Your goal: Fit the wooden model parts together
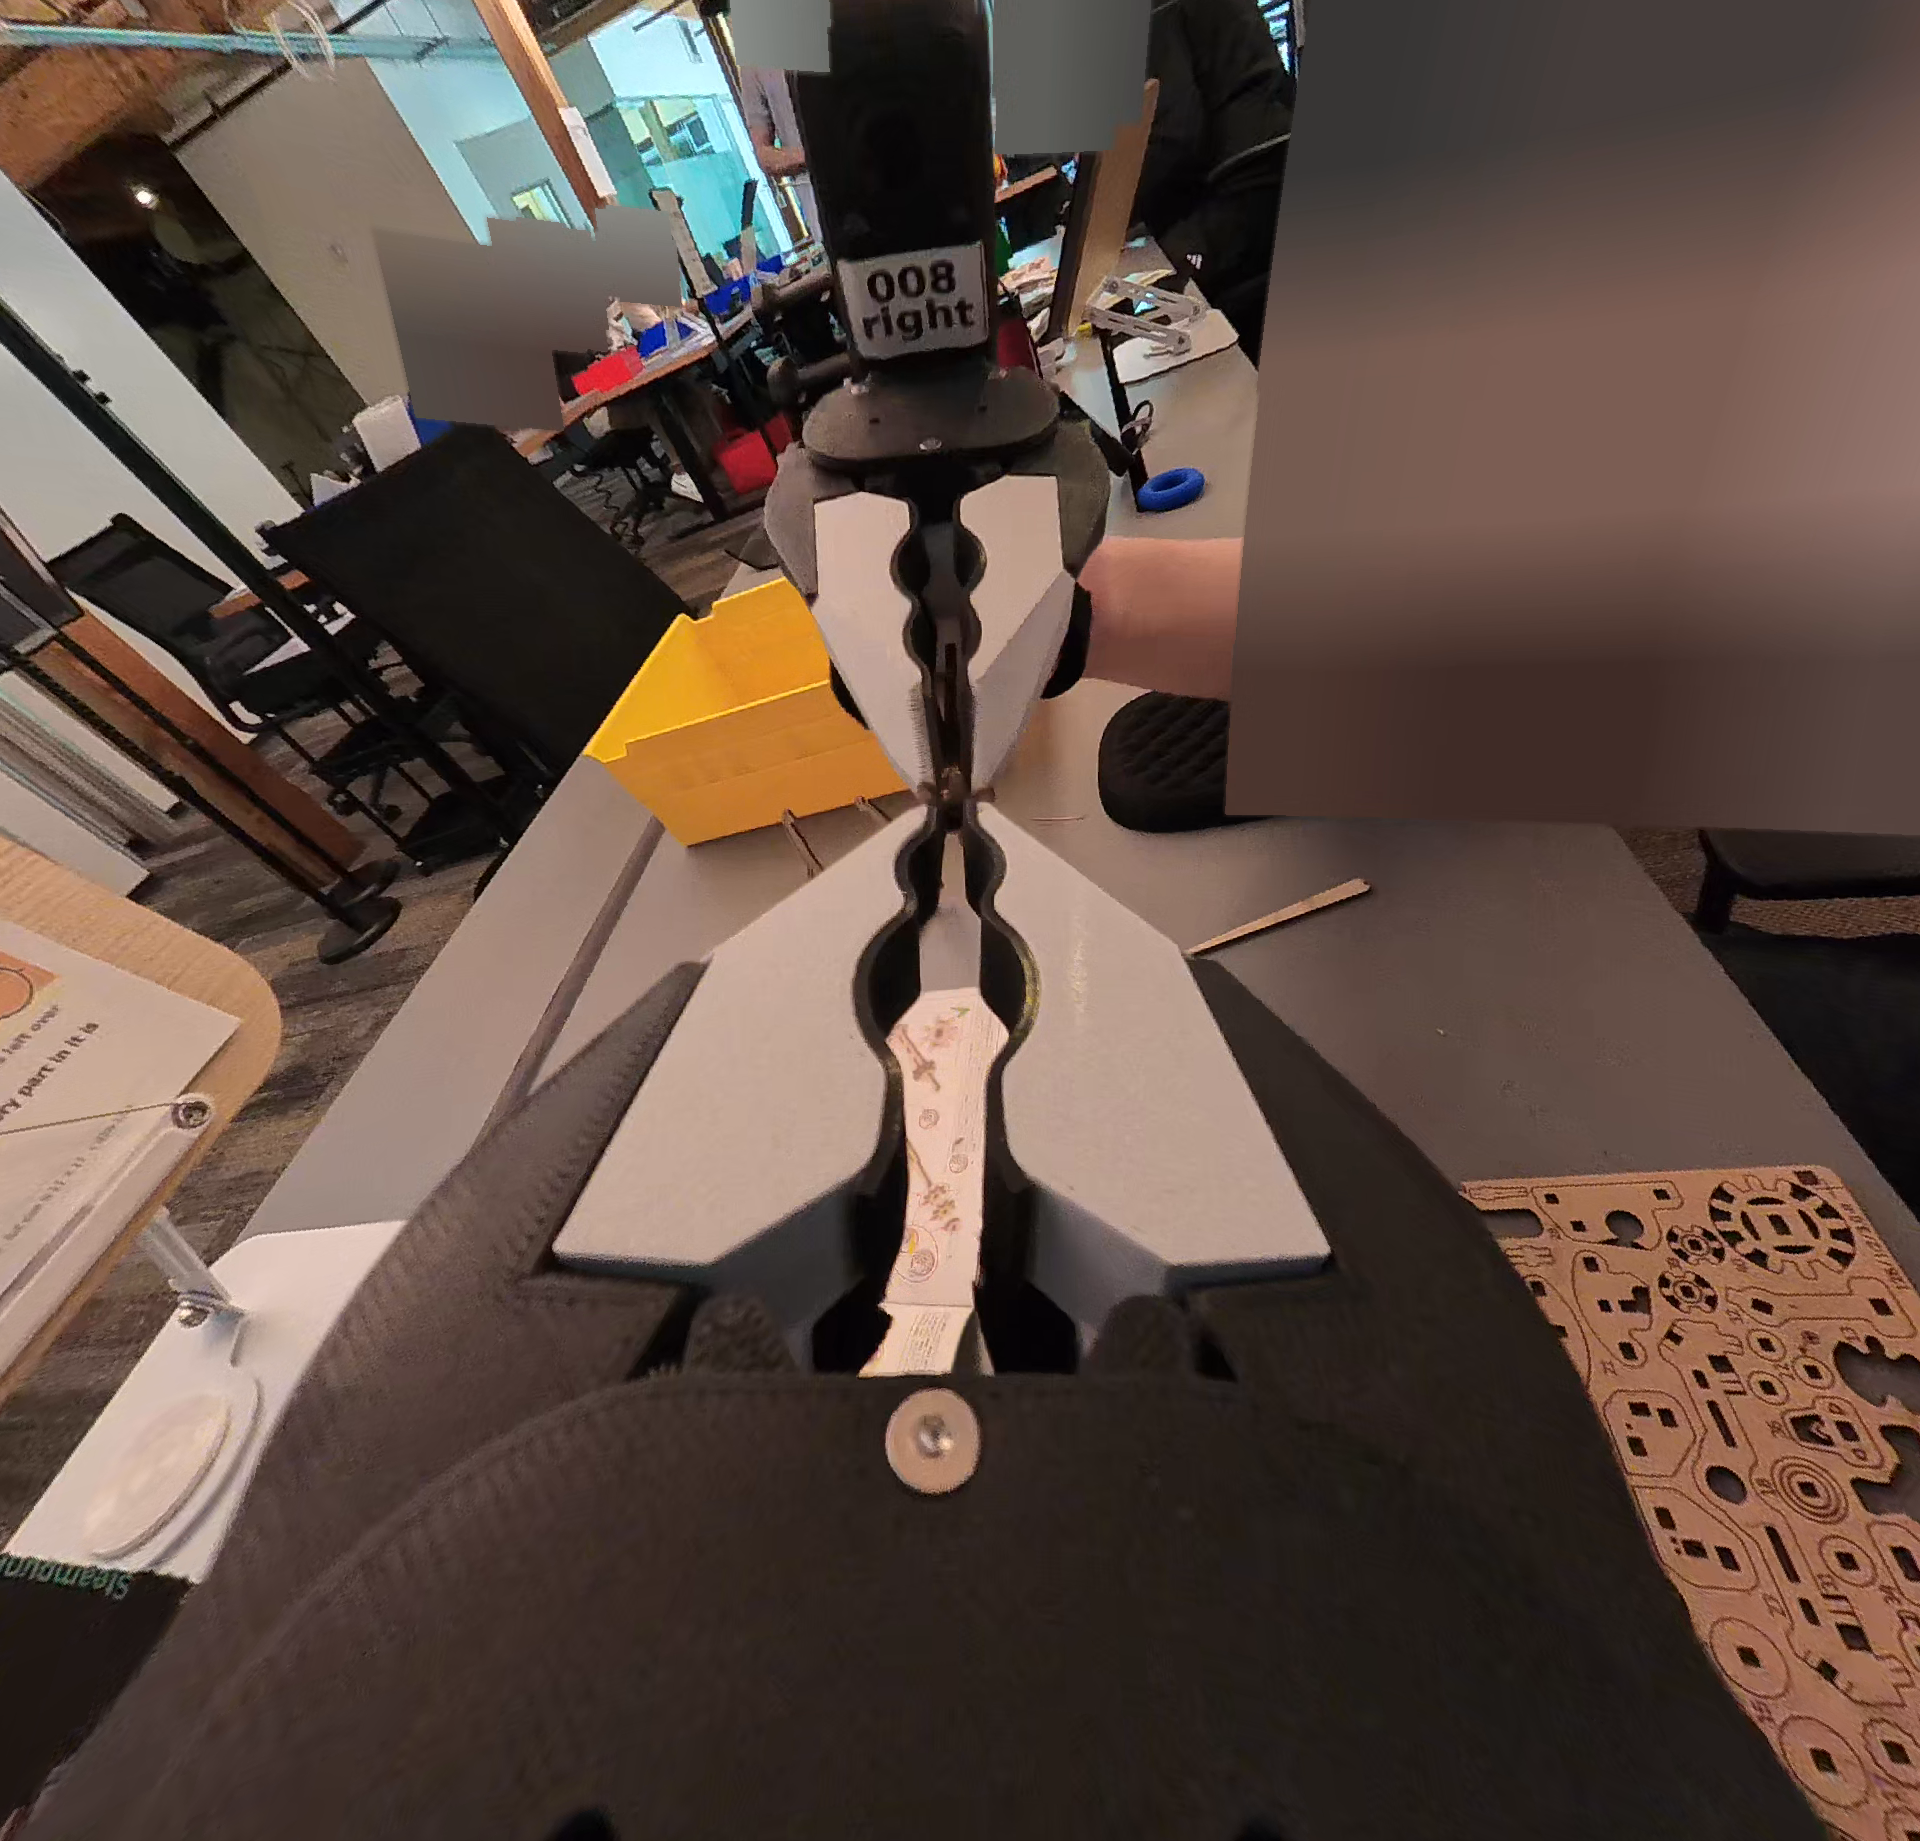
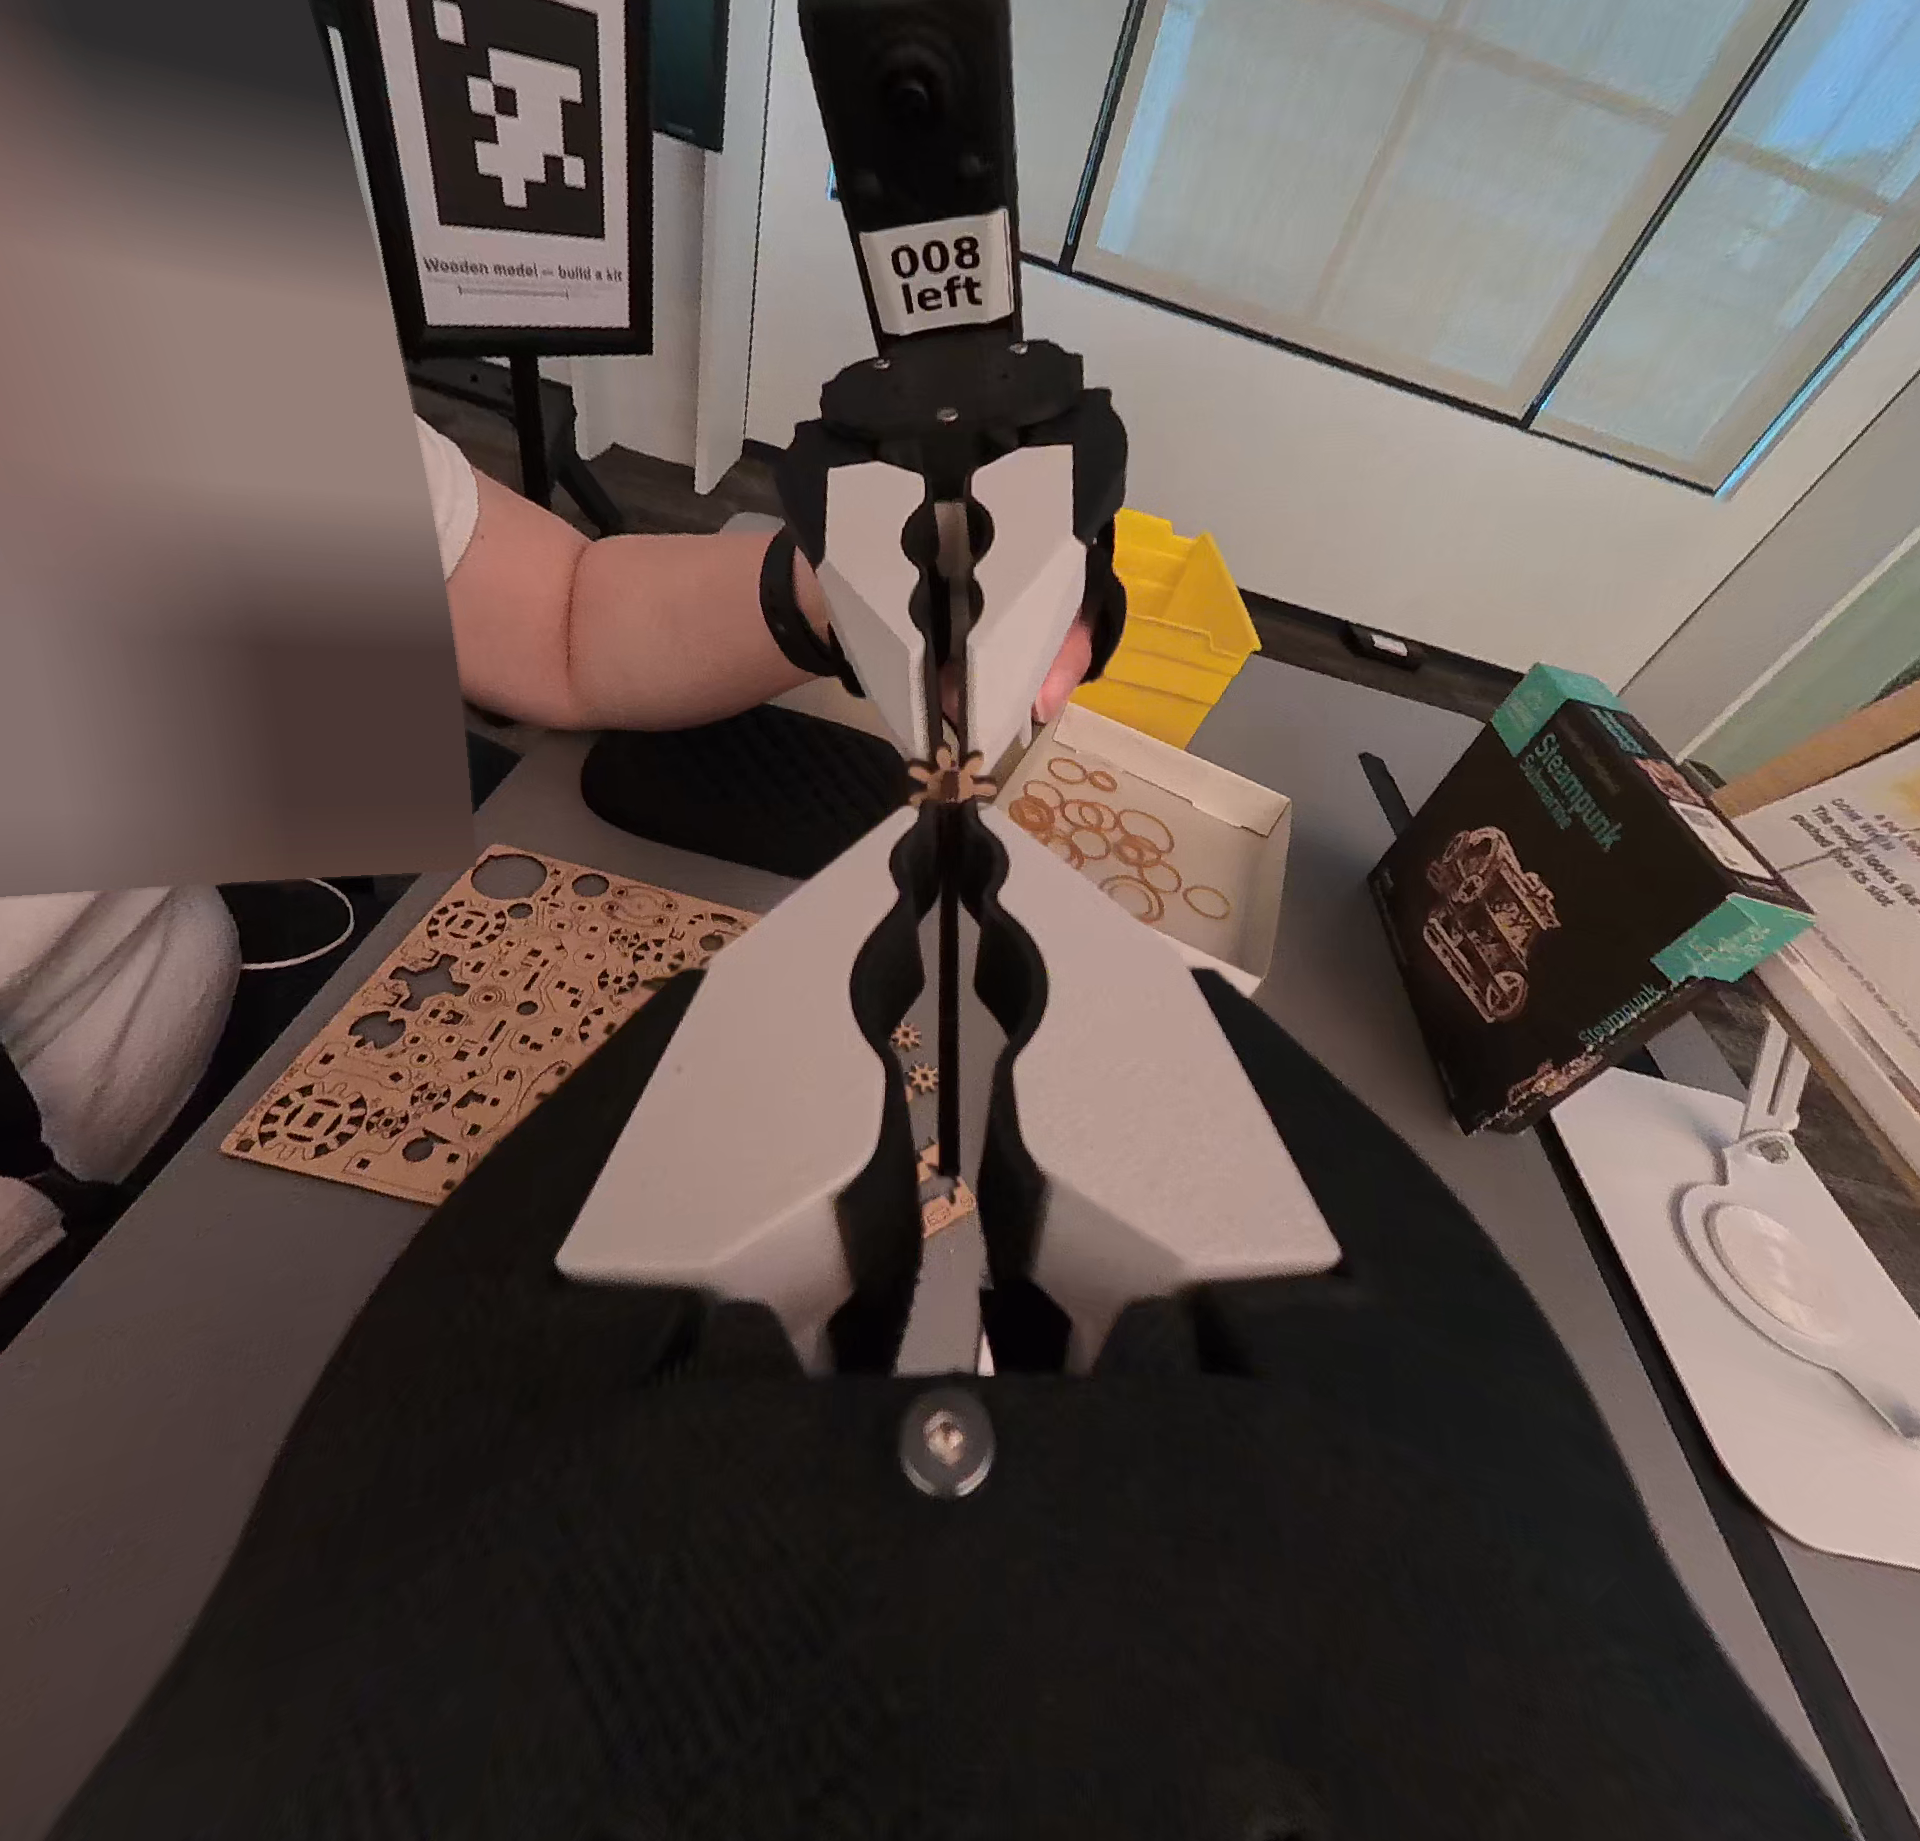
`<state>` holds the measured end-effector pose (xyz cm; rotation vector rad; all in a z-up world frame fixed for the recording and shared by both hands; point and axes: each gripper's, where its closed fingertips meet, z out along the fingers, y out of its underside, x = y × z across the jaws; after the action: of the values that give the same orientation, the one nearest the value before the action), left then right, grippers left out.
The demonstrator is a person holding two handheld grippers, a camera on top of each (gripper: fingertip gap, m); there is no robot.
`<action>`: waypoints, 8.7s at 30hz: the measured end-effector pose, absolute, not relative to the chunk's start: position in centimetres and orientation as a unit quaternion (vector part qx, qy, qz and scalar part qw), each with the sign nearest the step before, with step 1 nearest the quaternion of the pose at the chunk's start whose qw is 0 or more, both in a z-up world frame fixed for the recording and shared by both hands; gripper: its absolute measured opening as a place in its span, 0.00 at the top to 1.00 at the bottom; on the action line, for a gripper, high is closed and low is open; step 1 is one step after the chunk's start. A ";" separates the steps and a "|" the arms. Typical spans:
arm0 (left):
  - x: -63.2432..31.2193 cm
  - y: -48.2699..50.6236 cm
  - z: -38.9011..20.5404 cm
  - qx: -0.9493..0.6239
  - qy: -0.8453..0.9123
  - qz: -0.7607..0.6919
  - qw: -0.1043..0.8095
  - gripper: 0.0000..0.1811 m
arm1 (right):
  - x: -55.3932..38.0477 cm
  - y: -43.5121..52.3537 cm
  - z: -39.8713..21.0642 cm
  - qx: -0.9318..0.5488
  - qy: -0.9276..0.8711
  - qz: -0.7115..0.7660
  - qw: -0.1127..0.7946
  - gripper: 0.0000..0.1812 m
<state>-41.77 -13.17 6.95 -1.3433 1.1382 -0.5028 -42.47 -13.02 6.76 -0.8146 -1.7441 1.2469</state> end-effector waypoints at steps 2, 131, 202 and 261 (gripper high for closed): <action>-41.7 -13.1 6.7 -0.586 0.492 -0.221 0.604 1.00 | -42.4 -13.0 6.5 -0.329 -0.699 0.488 0.406 0.99; -43.8 -12.1 10.1 -0.567 0.411 -0.259 0.665 0.92 | -43.7 -11.7 8.5 -0.403 -0.536 0.685 0.285 1.00; -41.6 -12.7 7.0 -0.626 0.424 -0.322 0.570 0.98 | -42.2 -12.2 4.9 -0.464 -0.701 0.363 0.402 1.00; -42.2 -13.8 6.6 -0.578 0.535 -0.156 0.596 1.00 | -43.0 -13.0 4.6 -0.361 -0.734 0.325 0.474 0.99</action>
<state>-42.24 -13.81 6.61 -1.3428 1.2426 -0.3626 -42.96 -12.99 4.58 -0.8829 -1.7966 0.7952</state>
